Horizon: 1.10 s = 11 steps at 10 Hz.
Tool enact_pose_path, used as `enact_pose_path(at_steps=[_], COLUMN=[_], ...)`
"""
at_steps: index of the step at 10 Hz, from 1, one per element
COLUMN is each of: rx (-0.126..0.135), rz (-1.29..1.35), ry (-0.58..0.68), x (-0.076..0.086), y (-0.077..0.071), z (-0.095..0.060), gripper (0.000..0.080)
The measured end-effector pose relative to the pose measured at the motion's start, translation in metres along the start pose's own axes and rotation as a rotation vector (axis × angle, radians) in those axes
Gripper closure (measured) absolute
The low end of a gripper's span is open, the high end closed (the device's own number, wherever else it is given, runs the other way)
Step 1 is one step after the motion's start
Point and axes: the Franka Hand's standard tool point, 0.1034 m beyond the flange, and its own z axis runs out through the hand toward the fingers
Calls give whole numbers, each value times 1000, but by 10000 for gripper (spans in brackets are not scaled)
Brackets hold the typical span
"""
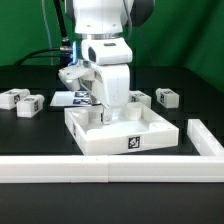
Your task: Assemble square table
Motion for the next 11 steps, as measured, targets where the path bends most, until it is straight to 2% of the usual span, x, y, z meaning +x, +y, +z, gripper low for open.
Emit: enact_pose_path(at_steps=[1,2,3,4,11], rx=[1,1,1,2,2], rz=[1,1,1,2,2], ry=[0,0,0,0,0], x=[0,0,0,0,-1], y=[0,0,-1,-1,-1], z=[0,0,0,1,1], gripper=[384,563,563,737,744])
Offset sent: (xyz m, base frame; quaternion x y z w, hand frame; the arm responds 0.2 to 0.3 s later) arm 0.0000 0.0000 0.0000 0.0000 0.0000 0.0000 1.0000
